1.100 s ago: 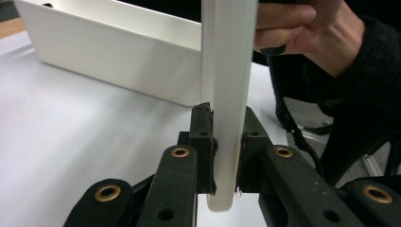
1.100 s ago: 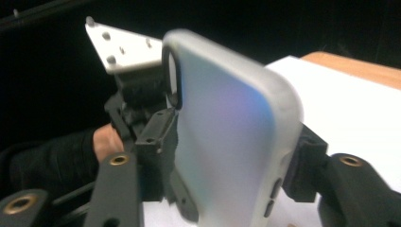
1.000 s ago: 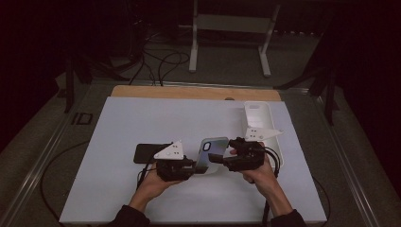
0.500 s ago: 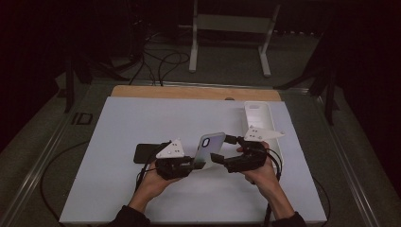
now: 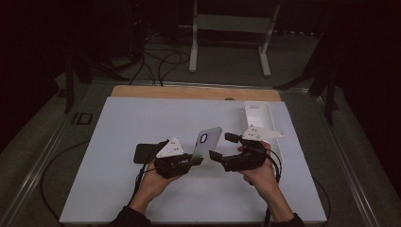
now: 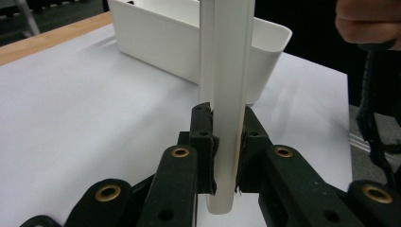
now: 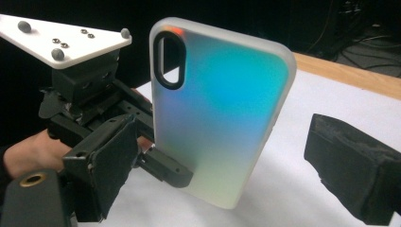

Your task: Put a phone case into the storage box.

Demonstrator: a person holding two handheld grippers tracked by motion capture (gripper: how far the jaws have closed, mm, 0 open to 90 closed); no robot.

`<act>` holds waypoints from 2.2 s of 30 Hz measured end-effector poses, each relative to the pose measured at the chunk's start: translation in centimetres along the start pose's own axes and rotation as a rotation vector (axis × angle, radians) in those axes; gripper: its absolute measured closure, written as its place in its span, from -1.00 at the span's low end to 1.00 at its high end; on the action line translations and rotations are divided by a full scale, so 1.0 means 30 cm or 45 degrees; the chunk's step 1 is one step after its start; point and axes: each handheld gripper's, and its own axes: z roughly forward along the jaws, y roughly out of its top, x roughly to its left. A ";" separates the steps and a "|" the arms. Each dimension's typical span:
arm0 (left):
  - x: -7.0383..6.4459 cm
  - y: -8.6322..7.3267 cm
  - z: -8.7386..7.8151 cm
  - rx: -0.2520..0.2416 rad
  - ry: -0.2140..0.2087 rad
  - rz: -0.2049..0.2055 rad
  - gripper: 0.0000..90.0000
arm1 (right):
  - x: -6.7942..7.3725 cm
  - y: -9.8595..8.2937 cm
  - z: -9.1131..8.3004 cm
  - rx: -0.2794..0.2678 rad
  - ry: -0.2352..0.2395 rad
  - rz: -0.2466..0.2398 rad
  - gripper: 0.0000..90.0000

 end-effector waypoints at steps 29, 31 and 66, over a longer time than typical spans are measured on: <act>-0.042 0.009 0.016 -0.012 0.120 -0.018 0.80 | 0.048 0.048 0.084 -0.070 -0.146 0.134 -0.65; -0.043 0.009 0.018 -0.014 0.120 -0.026 0.80 | 0.048 0.047 0.088 -0.080 -0.155 0.143 -0.65; 0.002 -0.010 -0.093 -0.062 0.383 -0.099 -0.99 | 0.052 0.032 0.088 -0.110 -0.251 0.102 -0.62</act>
